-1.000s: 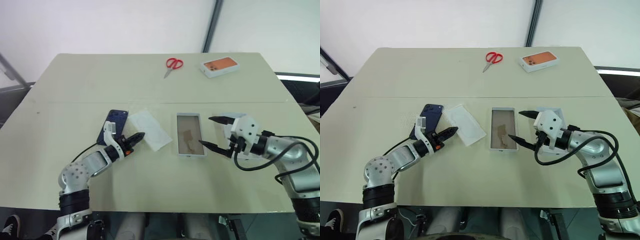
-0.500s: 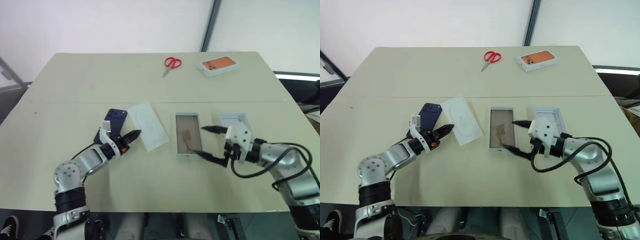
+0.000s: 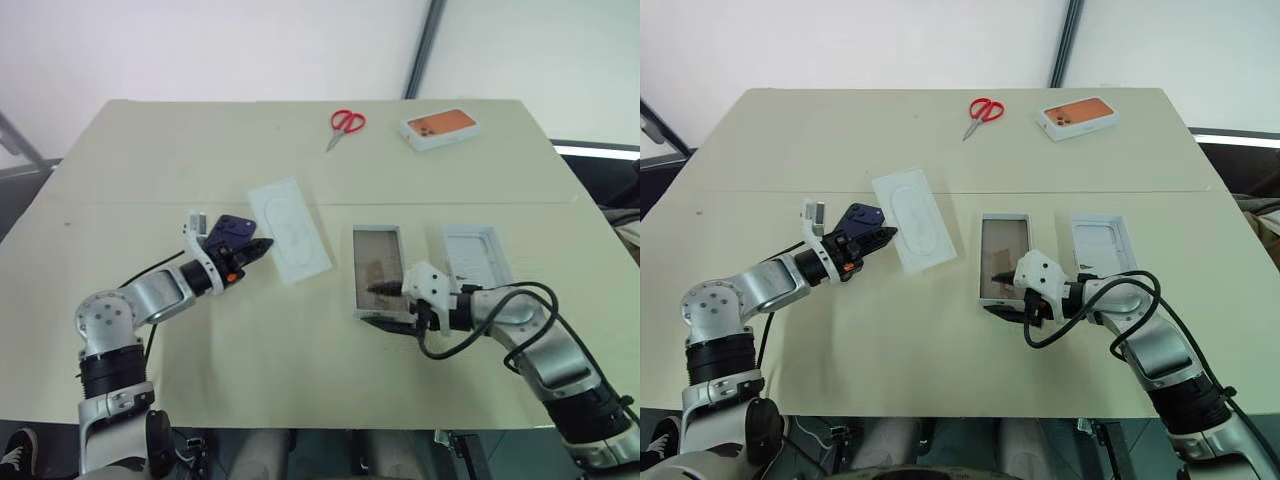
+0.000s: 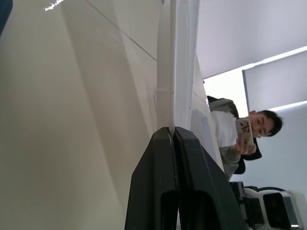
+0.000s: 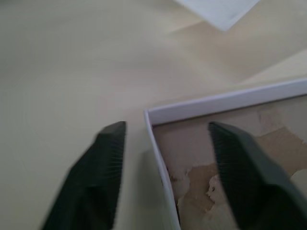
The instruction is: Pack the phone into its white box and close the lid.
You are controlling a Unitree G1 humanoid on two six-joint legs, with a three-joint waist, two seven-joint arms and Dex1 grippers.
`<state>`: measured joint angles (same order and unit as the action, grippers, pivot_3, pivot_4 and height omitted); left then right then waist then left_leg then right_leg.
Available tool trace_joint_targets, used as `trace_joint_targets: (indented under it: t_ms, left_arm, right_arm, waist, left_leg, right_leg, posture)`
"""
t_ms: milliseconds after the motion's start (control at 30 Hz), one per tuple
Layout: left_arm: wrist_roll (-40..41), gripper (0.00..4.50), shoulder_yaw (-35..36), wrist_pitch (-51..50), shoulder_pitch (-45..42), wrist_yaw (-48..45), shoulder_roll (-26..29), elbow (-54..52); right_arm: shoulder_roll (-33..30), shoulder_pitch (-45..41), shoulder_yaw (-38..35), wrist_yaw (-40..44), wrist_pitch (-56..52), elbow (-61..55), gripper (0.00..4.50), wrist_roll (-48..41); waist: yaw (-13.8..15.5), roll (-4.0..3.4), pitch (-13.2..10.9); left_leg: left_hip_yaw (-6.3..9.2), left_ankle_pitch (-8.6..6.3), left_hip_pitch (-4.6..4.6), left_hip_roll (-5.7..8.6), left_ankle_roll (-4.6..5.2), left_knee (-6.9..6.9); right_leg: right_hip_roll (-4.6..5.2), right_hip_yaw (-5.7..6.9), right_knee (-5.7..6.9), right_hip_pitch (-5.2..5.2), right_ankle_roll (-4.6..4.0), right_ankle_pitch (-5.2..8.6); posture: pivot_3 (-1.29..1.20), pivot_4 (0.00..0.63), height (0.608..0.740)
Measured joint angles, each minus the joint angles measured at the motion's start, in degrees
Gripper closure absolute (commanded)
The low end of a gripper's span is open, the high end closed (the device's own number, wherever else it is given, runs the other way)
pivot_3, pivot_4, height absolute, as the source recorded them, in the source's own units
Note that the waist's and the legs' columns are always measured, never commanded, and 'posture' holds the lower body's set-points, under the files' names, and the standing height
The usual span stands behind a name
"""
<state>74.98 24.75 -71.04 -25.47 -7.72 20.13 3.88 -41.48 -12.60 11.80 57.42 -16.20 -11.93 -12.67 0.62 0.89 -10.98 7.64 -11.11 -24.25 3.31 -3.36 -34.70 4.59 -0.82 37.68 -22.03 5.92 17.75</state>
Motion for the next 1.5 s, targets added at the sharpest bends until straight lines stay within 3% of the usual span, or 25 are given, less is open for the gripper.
trace_joint_targets:
  t_ms: [100,333,667,767,933,1033,1233,1500]
  left_arm:
    - [0.02,4.5,-0.4,0.14,0.04,0.44,-0.07,-0.26]
    - [1.29,4.5,-0.55,0.08,-0.31,2.02,0.04,-0.5]
    - [13.22,4.5,0.55,-2.33,-3.91,7.45,2.79,1.69]
    - [14.26,4.5,-1.08,-3.04,-2.69,7.64,3.67,1.62]
    - [14.45,4.5,-3.66,-3.92,-1.12,7.31,4.67,1.58]
    - [14.49,4.5,-4.09,-3.92,-0.75,6.82,4.94,1.57]
    - [14.42,4.5,-7.55,-4.97,0.0,5.26,5.18,0.53]
    - [10.91,4.5,-12.85,-5.04,-2.53,2.05,3.87,2.33]
  right_arm:
    - [-0.94,0.07,1.06,0.78,3.85,2.23,4.44,2.88]
    - [-0.18,0.13,1.15,2.12,4.72,2.24,4.44,2.7]
    - [6.87,1.09,6.08,-0.56,1.85,-3.8,4.44,2.97]
    - [7.72,0.88,6.11,-0.87,0.35,-3.77,3.64,2.51]
    - [7.1,0.37,5.68,-1.3,0.71,-3.62,1.05,3.12]
    - [4.99,0.61,2.53,-1.25,-0.04,-3.95,1.05,2.12]
    - [-2.38,3.96,-10.74,1.01,-7.47,-10.46,1.05,-8.28]
    - [-2.39,4.33,-17.86,-0.83,-7.94,-5.84,1.05,-11.11]
  waist:
    - [0.0,0.0,0.0]
    - [-0.06,0.01,0.0]
    - [-0.19,0.01,0.0]
    - [-0.18,0.01,0.01]
    - [-0.13,0.01,0.0]
    - [0.0,0.01,0.01]
    - [0.0,0.03,0.01]
    - [-0.08,0.02,0.01]
  left_leg:
    - [-0.06,0.01,-0.15,0.01,0.0,-0.04]
    - [-0.02,0.02,-0.15,-0.01,-0.03,-0.21]
    - [0.0,0.03,-0.16,0.0,-0.04,-0.27]
    - [0.0,0.04,-0.15,0.01,-0.05,-0.3]
    - [0.01,0.06,-0.14,0.0,-0.08,-0.31]
    - [-0.01,0.06,-0.15,0.03,-0.07,-0.31]
    - [0.0,0.04,-0.18,0.0,-0.04,-0.29]
    - [-0.15,0.05,-0.16,0.0,-0.02,-0.39]
  right_leg:
    - [-0.02,0.0,0.1,-0.2,0.03,-0.02]
    - [-0.01,0.0,0.3,-0.22,0.02,-0.02]
    - [-0.03,0.0,0.36,-0.24,0.02,-0.02]
    - [-0.04,-0.01,0.39,-0.22,0.01,-0.03]
    - [-0.04,-0.01,0.43,-0.24,-0.01,-0.03]
    - [-0.03,-0.03,0.43,-0.23,-0.01,-0.03]
    - [0.03,-0.07,0.4,-0.24,-0.02,-0.03]
    - [0.02,-0.1,0.41,-0.23,-0.1,-0.04]
  posture:
    - [0.0,0.15,0.74]
    - [0.0,0.15,0.74]
    - [0.0,0.15,0.74]
    - [0.0,0.15,0.74]
    - [0.0,0.15,0.74]
    - [0.0,0.15,0.74]
    - [0.0,0.15,0.74]
    - [0.0,0.15,0.74]
